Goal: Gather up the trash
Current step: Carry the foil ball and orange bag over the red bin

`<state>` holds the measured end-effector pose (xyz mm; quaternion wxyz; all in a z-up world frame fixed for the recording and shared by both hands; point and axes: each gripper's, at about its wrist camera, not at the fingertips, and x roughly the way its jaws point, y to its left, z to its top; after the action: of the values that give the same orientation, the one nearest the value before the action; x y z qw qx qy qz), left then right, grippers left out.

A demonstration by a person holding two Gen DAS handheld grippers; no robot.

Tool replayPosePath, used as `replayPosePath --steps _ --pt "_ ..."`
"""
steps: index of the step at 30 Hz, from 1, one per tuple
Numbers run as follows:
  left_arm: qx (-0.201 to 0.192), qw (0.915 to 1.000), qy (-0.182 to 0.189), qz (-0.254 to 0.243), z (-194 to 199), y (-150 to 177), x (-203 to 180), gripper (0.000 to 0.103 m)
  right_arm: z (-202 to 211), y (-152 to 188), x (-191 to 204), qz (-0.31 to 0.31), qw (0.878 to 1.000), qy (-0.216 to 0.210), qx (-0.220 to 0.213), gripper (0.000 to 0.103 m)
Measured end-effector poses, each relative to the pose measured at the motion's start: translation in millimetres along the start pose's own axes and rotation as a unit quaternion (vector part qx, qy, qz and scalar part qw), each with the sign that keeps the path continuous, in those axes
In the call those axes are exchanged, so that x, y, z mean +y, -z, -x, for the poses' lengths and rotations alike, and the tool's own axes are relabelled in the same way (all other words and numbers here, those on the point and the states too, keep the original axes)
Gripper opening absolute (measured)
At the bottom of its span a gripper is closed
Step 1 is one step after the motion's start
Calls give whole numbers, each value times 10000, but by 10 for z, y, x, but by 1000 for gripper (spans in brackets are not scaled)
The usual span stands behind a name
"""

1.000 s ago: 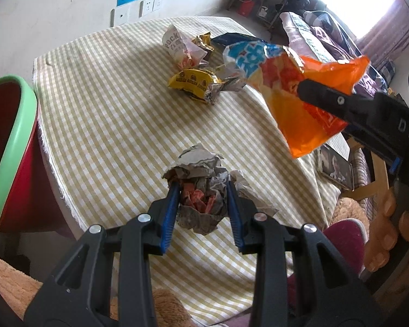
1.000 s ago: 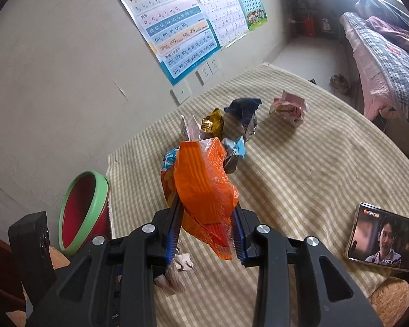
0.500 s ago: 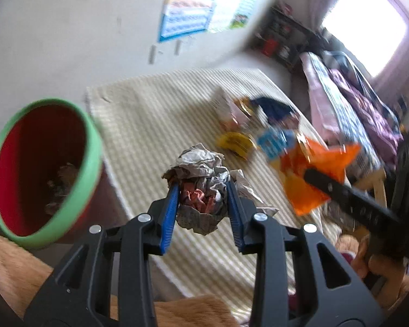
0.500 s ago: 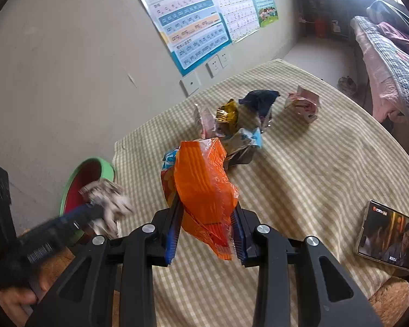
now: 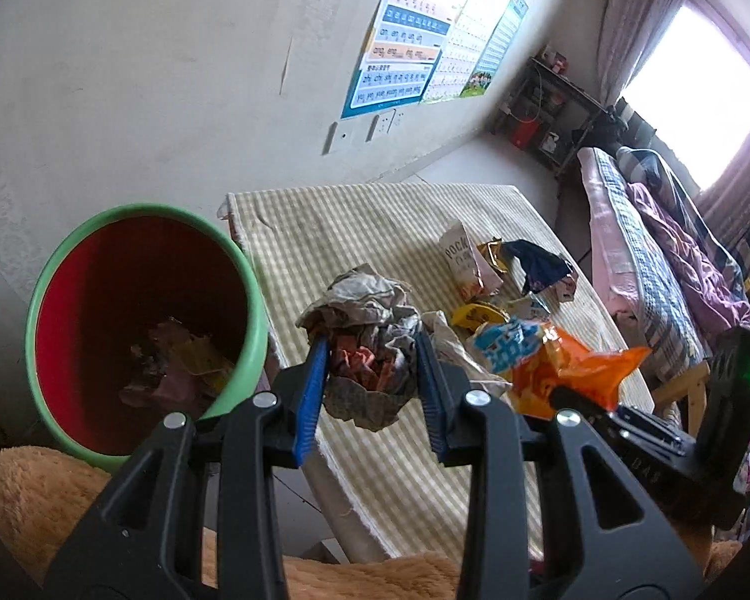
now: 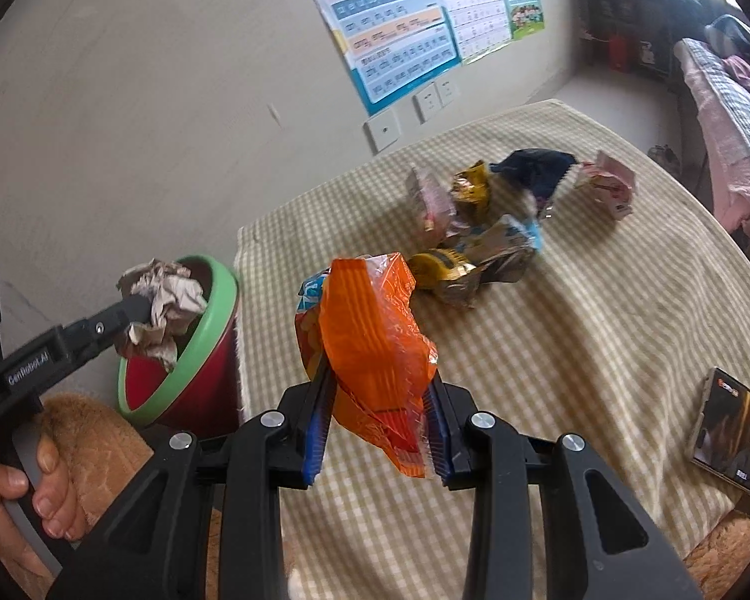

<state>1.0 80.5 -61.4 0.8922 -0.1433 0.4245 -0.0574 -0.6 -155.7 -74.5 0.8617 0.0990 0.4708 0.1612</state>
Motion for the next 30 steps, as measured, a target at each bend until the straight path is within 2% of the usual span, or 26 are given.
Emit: replayPosePath --steps 11,23,30 --pt "-224 9996 -19 167 205 -90 191 33 -96 -51 210 219 9997 -99 75 33" --pt "-631 9950 -606 488 607 -203 712 33 -205 -180 413 461 9986 -229 69 33" --pt "-686 9935 -708 576 634 -206 819 33 -264 -232 669 747 9966 -338 69 33"
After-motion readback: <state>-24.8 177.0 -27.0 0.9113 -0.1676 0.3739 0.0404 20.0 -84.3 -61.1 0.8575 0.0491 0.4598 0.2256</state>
